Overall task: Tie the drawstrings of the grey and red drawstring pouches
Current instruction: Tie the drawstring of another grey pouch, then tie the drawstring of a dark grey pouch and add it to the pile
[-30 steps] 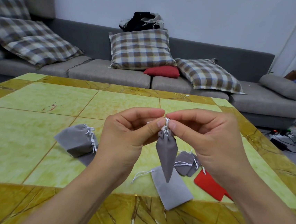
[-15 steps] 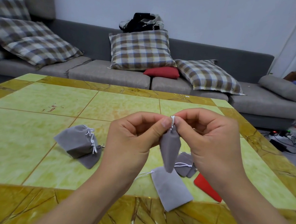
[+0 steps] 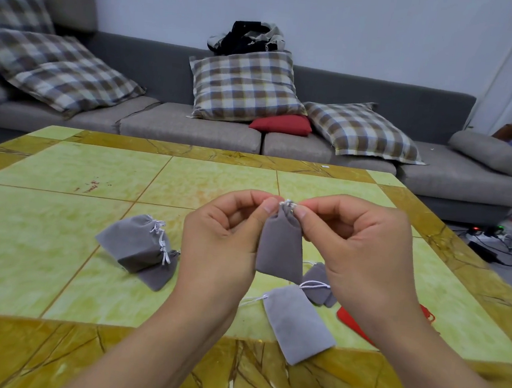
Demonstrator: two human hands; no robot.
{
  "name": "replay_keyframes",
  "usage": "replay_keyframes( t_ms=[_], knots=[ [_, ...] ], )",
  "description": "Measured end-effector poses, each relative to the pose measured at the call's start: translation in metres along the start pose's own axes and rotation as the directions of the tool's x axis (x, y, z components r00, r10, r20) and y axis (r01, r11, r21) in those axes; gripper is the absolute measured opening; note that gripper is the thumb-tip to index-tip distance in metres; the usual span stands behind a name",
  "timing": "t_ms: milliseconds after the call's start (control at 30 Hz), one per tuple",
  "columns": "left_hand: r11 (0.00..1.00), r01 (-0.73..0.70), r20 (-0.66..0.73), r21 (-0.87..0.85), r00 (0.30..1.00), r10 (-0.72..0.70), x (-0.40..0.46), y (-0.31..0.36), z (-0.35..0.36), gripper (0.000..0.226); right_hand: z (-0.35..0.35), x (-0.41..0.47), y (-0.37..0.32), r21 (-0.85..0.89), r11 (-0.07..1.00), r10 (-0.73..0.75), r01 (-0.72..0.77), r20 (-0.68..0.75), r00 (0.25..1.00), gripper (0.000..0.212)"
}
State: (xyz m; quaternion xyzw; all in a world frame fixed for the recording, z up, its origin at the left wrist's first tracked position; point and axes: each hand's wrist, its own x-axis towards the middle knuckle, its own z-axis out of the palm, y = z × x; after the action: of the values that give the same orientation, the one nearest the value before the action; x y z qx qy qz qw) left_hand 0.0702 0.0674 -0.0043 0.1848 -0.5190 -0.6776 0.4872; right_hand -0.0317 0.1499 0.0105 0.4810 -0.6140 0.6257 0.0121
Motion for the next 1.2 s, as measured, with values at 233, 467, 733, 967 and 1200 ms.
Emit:
replay_keyframes(
  t_ms=[233, 467, 733, 967, 1200],
  knots=[
    [0.996, -0.081, -0.013, -0.028, 0.997, 0.080, -0.003, -0.001, 0.002, 0.007, 0.006, -0.003, 0.000, 0.035, 0.999, -0.018, 0.018, -0.008, 1.000, 0.016],
    [0.985, -0.168, -0.033, 0.033, 0.985, 0.169, -0.004, -0.002, 0.003, 0.009, 0.009, -0.006, 0.000, 0.055, 0.995, -0.075, 0.078, -0.059, 0.995, 0.015],
    [0.993, -0.079, -0.006, 0.088, 0.997, 0.080, 0.000, 0.001, 0.001, 0.013, 0.010, -0.004, 0.010, 0.105, 0.994, -0.022, 0.030, -0.077, 0.997, 0.014],
    [0.848, 0.404, 0.327, 0.343, 0.795, -0.511, 0.019, -0.005, -0.023, 0.055, 0.007, 0.007, 0.051, 0.075, 0.993, 0.094, -0.088, -0.077, 0.993, 0.011],
    [0.594, 0.088, 0.031, 0.799, 0.982, -0.187, 0.049, -0.025, -0.060, 0.015, -0.006, 0.022, 0.088, -0.040, 0.926, 0.378, -0.376, 0.166, 0.911, 0.027]
  ],
)
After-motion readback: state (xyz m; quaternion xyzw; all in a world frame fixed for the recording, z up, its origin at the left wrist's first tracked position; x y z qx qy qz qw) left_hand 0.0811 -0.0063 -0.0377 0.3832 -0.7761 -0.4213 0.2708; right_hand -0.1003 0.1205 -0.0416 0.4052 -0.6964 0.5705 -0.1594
